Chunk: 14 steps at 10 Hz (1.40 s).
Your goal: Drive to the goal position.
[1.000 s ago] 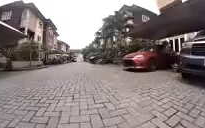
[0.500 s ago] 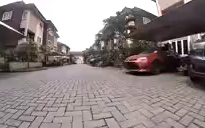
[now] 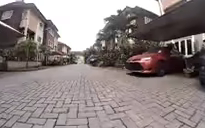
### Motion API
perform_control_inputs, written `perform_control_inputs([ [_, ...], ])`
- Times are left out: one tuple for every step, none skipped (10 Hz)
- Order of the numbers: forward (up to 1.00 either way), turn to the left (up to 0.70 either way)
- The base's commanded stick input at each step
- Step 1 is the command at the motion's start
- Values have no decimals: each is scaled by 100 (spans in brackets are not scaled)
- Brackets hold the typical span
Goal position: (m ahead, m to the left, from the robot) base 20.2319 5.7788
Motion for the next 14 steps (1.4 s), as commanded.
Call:
perform_control_inputs([
  [70, 0],
  [70, 0],
  [70, 0],
  [70, 0],
  [70, 0],
  [70, 0],
  [70, 0],
  [70, 0],
  [70, 0],
  [70, 0],
  [70, 0],
  [70, 0],
  [70, 0],
  [70, 0],
])
